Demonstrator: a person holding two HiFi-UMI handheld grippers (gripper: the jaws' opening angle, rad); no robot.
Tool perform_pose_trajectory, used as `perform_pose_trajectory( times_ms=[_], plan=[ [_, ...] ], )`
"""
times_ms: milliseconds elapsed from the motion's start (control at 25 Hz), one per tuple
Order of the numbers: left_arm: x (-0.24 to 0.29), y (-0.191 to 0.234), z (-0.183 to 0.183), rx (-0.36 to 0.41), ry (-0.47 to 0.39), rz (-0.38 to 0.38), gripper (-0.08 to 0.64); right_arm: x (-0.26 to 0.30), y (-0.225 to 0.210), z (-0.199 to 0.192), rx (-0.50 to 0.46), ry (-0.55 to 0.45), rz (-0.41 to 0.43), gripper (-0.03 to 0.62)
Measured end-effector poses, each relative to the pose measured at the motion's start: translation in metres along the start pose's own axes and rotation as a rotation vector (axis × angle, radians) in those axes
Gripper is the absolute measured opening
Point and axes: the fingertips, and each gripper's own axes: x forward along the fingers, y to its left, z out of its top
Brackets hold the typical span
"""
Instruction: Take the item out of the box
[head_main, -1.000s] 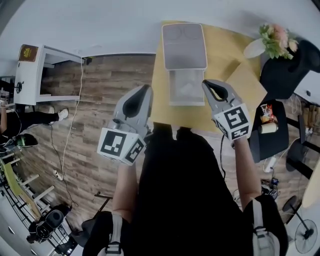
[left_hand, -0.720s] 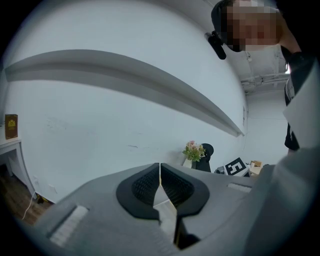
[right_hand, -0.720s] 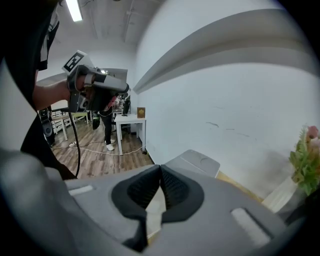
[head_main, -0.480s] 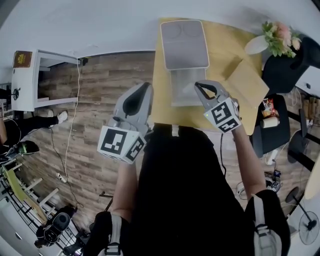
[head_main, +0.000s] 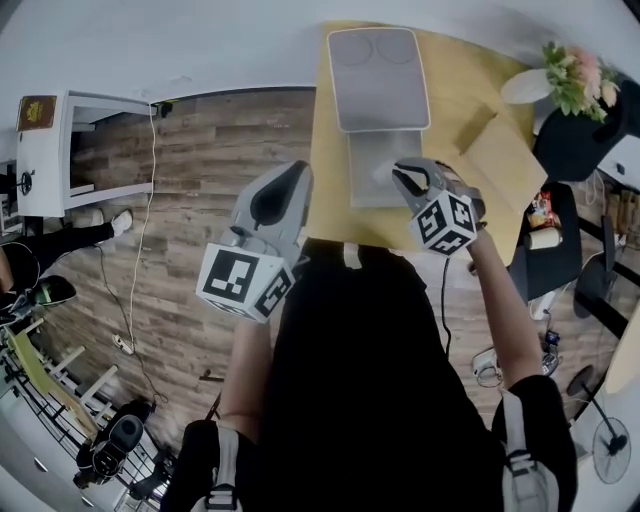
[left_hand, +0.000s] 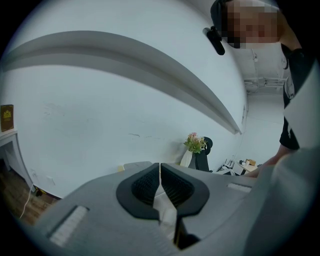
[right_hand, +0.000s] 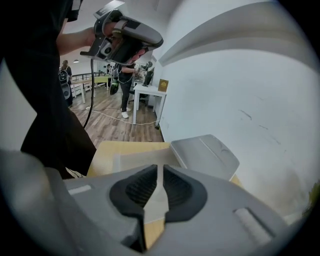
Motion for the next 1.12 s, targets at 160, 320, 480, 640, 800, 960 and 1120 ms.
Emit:
perform_pose_trajectory(
  times_ms=[160,320,480,640,800,960,1120],
  plan=[
    [0.001,0.008,-0.007,-0.006,0.01,-0.011,0.017,0.014,0.006,-0.009,-0.044,0.049,0.033,0.041],
    [0.002,0.012,-0.01,-0.01,0.019,-0.017,0.017,0.025,0.011,-0.018,-0.11,0.092,0.067,0.049],
    [0.005,0.017,-0.011,-0.005,0.037,-0.018,0.017,0.035,0.015,-0.027,-0.201,0.133,0.12,0.078],
    [0.003,0.025,-0.01,-0.013,0.037,-0.006,0.017,0.045,0.019,-0.036,-0.315,0.182,0.158,0.078],
    [-0.001,0.033,-0.013,-0.023,0.05,0.003,0.017,0.055,0.024,-0.04,-0.401,0.213,0.202,0.101],
    [-0.002,0.037,-0.008,-0.026,0.05,0.01,0.017,0.061,0.032,-0.039,-0.442,0.213,0.265,0.136],
    [-0.002,0.041,-0.008,-0.023,0.041,0.012,0.017,0.064,0.039,-0.041,-0.51,0.234,0.323,0.141]
  ],
)
